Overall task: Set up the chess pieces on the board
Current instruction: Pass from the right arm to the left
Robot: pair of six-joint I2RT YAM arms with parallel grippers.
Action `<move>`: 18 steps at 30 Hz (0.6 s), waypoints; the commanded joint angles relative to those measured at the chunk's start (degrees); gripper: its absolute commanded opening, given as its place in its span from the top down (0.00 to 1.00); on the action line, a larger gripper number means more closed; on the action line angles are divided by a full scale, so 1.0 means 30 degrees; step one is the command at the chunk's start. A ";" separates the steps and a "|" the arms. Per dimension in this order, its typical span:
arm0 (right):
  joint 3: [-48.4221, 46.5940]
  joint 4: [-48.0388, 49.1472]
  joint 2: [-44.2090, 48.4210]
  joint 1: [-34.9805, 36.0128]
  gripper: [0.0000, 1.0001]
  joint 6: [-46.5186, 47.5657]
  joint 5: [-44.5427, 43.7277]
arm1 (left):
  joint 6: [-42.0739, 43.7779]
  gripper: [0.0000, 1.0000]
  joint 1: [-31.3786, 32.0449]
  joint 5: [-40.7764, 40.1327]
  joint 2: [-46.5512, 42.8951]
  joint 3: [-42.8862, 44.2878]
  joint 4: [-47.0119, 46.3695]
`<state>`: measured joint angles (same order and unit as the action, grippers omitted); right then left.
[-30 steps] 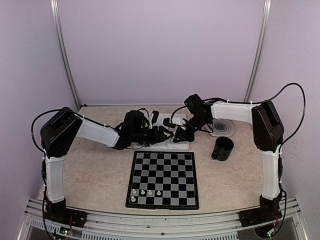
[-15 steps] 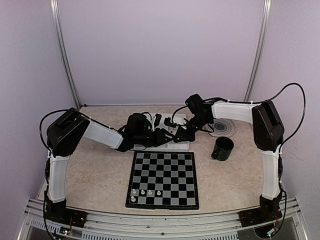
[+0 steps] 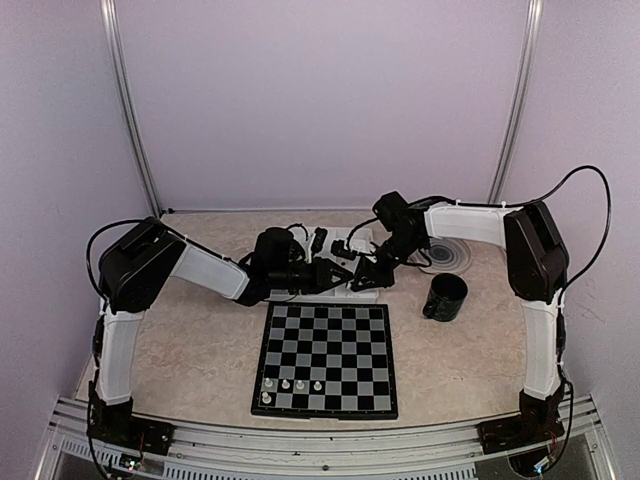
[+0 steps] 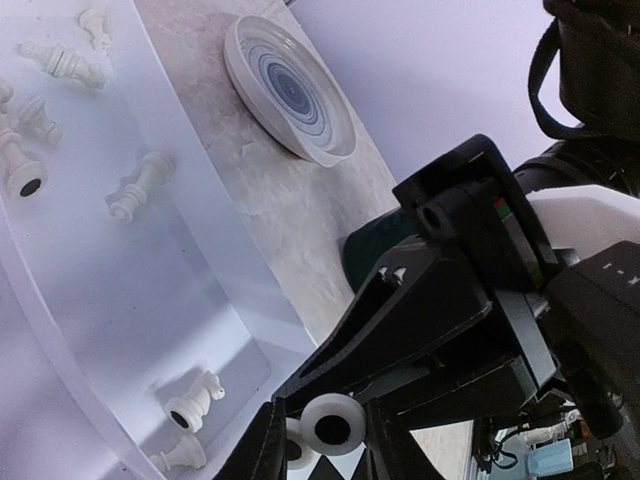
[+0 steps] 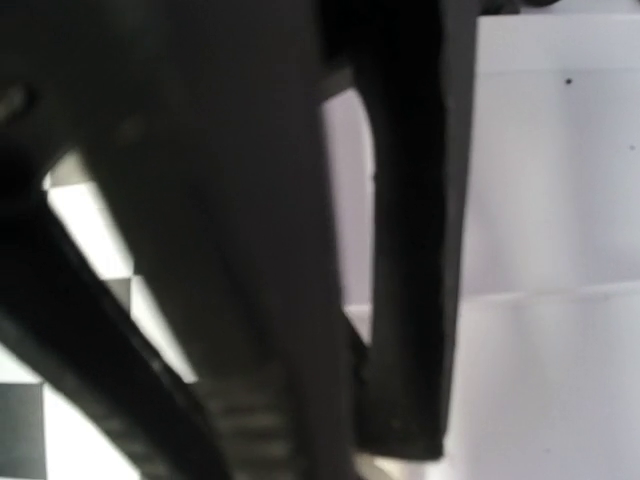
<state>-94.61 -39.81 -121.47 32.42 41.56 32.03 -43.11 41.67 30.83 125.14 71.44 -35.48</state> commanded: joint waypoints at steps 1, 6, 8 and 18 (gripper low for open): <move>0.0100 -0.0186 0.0697 0.0118 0.86 0.0544 0.1394 | 0.0217 0.74 0.0376 0.0954 0.0444 0.0461 -0.1155; 0.0017 -0.0152 0.0655 0.0119 0.86 0.0434 0.1452 | 0.0231 0.81 0.0377 0.0974 0.0387 0.0301 -0.1209; -0.0042 -0.0120 0.0604 0.0091 0.86 0.0381 0.1361 | 0.0260 0.84 0.0377 0.1040 0.0380 0.0284 -0.1224; -0.0170 0.0408 0.0473 0.0046 0.86 -0.0149 0.0853 | 0.0437 0.60 0.0348 0.0635 0.0386 0.0291 -0.0695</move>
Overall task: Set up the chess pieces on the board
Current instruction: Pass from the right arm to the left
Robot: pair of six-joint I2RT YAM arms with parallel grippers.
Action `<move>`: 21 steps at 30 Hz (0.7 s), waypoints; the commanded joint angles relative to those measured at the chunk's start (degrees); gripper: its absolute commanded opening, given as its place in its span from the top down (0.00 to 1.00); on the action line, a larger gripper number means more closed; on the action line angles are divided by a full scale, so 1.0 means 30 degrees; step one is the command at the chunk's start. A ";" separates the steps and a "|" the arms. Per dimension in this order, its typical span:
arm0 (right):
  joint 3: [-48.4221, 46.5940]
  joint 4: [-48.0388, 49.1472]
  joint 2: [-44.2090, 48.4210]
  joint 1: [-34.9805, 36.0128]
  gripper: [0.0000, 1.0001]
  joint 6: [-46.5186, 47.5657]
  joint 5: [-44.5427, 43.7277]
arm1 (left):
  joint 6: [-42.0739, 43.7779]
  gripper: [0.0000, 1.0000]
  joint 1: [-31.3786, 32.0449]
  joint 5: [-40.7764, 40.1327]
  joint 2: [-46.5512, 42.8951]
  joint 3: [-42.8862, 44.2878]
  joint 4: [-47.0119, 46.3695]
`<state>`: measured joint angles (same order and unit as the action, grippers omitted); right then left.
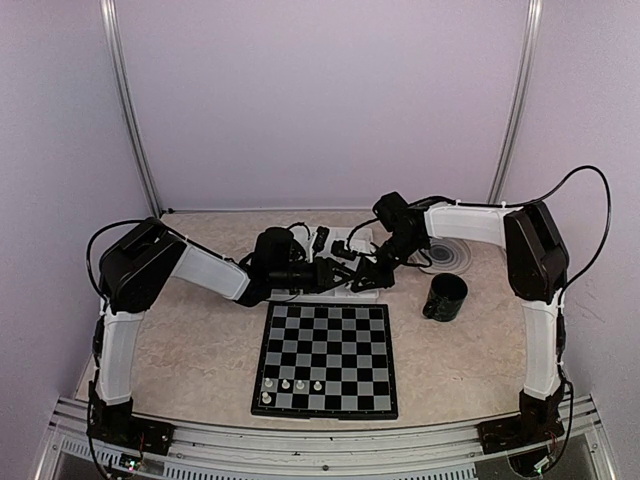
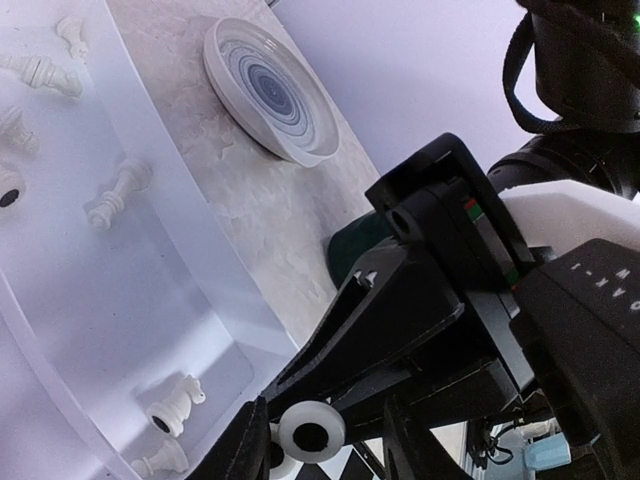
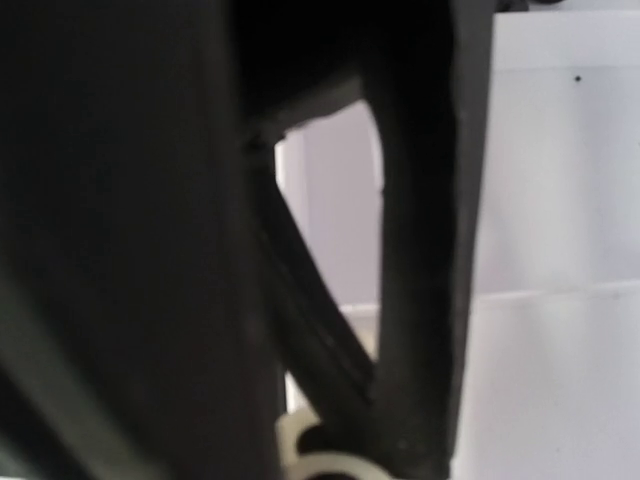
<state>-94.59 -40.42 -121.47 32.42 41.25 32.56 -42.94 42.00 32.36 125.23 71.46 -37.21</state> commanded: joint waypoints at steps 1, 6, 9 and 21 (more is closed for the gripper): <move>-0.0179 0.0639 0.0471 0.0059 0.85 -0.0082 0.0623 | 0.0402 0.59 0.0239 0.0084 0.0356 0.0264 -0.0082; -0.0200 0.0639 0.0412 0.0068 0.85 -0.0114 0.0679 | 0.0449 0.67 0.0239 0.0162 0.0473 0.0330 -0.0042; -0.0106 0.0718 0.0535 0.0056 0.85 -0.0129 0.0798 | 0.0305 0.68 0.0213 0.0104 0.0615 0.0407 0.0184; 0.0529 0.1194 0.1086 0.0035 0.88 -0.0092 0.1170 | -0.0632 0.65 -0.0114 -0.0313 0.0884 0.0327 0.0454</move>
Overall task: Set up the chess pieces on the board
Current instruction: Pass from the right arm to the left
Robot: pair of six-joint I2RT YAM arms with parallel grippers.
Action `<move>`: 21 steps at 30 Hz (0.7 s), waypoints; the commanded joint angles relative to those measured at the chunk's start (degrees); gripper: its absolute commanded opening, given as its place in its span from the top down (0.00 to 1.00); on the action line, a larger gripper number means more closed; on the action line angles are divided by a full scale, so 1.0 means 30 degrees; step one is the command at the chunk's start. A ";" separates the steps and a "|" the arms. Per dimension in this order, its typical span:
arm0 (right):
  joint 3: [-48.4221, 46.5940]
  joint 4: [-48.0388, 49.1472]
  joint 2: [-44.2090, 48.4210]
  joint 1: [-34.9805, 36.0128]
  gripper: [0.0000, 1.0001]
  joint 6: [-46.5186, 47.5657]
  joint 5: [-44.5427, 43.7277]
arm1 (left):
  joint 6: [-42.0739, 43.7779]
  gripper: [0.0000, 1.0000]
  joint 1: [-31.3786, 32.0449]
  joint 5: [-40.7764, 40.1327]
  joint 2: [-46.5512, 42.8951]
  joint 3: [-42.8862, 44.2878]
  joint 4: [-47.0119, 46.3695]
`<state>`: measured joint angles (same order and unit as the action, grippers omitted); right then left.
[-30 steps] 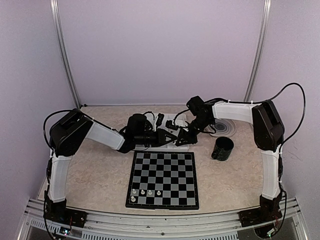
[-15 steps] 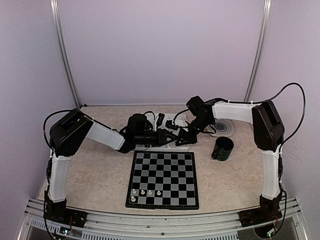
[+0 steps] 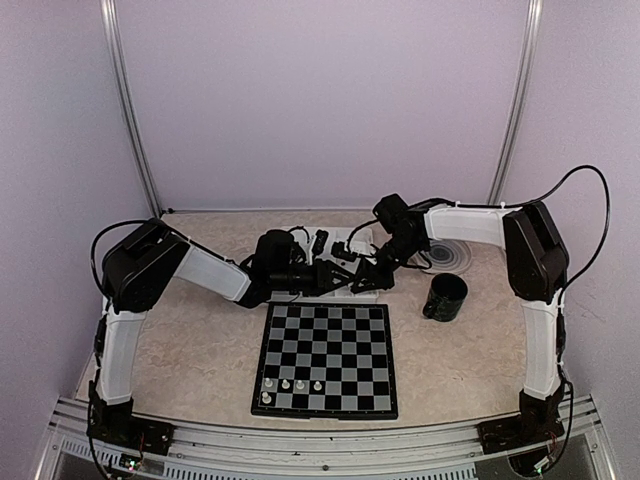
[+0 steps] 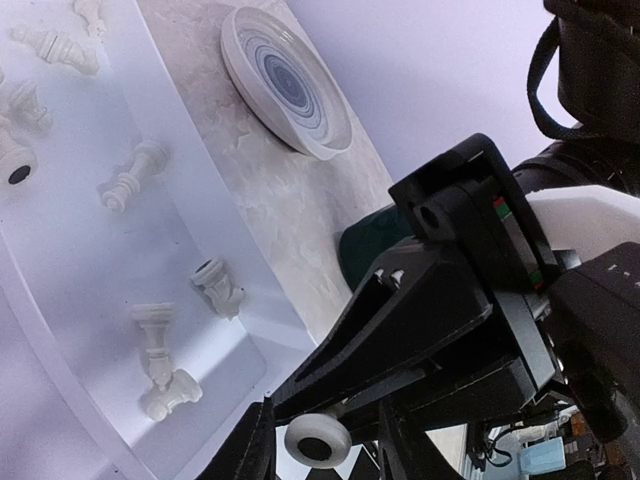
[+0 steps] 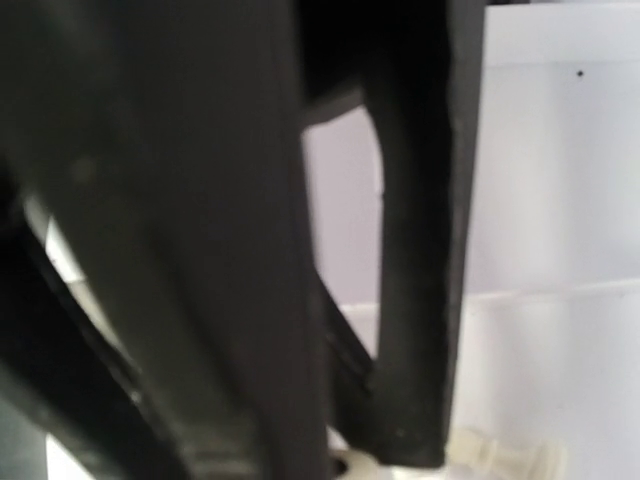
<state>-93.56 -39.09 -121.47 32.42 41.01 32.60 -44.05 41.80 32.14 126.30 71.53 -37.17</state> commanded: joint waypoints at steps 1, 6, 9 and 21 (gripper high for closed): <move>0.0226 0.0882 0.1100 0.0017 0.89 -0.0165 0.1081 | -0.0305 0.64 -0.0047 -0.0227 0.0527 0.0277 0.0455; 0.0246 0.1171 0.1115 -0.0164 0.92 -0.0527 0.1038 | -0.0625 0.62 -0.0076 -0.0174 0.0304 0.0000 0.0107; 0.0263 0.1281 0.1198 -0.0310 0.93 -0.0728 0.1275 | -0.0801 0.60 -0.0133 -0.0112 0.0220 -0.0081 -0.0085; 0.0313 0.1261 0.1283 -0.0367 0.89 -0.0858 0.1497 | -0.1611 0.83 -0.0164 0.0665 0.0505 -0.0027 -0.1236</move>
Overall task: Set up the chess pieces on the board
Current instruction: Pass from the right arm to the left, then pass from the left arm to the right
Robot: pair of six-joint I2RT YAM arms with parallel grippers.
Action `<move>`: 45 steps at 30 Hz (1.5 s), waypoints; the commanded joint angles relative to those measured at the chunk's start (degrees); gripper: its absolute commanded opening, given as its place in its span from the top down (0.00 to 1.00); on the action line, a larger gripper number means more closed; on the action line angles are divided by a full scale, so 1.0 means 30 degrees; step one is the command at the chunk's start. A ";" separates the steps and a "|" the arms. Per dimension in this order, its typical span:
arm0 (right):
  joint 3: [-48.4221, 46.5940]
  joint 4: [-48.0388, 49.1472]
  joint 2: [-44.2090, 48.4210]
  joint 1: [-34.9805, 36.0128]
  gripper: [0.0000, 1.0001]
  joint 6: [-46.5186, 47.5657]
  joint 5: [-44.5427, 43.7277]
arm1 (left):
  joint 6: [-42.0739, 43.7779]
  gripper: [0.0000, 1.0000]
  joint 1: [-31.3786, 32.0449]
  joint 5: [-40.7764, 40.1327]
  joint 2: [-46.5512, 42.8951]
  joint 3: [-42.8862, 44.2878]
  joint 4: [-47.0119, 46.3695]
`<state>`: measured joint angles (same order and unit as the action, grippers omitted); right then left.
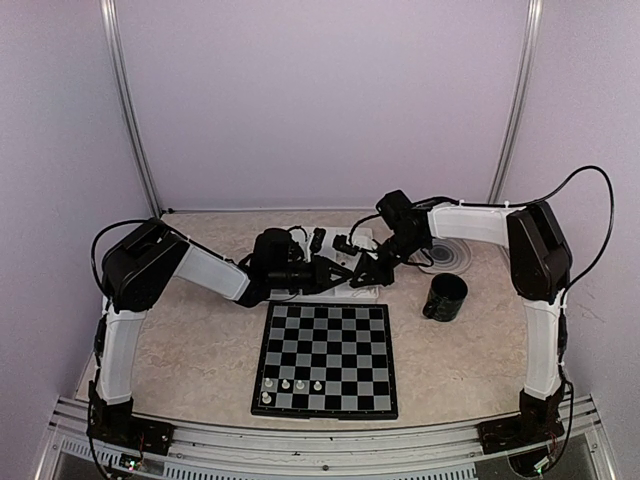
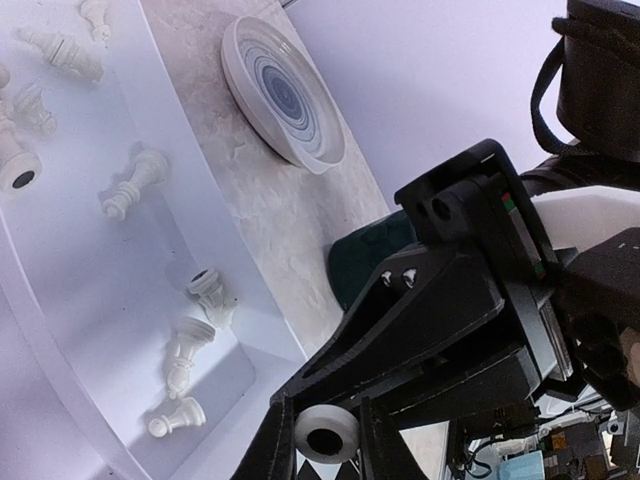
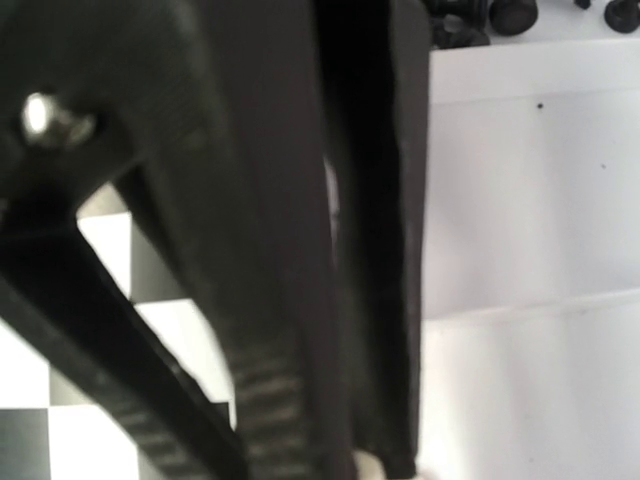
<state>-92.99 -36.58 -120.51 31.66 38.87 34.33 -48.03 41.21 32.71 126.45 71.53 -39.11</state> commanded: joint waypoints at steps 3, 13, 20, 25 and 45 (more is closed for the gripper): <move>0.0153 0.0177 0.1279 -0.0156 0.78 -0.0274 0.0363 | -0.0690 0.86 -0.0101 0.0605 0.0176 -0.0524 -0.1326; 0.2042 0.3012 0.4118 -0.3675 0.53 -0.8134 0.8990 | -0.1357 0.87 -0.0022 -0.0458 -0.3124 -0.3497 -0.5761; 0.6060 0.9156 0.4836 -0.3647 0.48 -1.4115 1.1919 | -0.1987 0.86 0.0344 -0.1012 -0.2912 -0.3298 -0.7218; 0.6647 1.0453 0.4772 -0.3117 0.48 -1.5225 1.2094 | -0.2088 0.86 0.0623 -0.1290 -0.2639 -0.2901 -0.7291; 0.6525 1.1747 0.4164 -0.2212 0.61 -1.6924 1.1920 | -0.2267 0.86 0.1087 -0.1510 -0.2460 -0.2748 -0.7418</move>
<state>-73.23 -2.28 -107.50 23.97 -11.70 69.87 -54.85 43.99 29.06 118.56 62.39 -59.13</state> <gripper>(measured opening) 0.402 0.183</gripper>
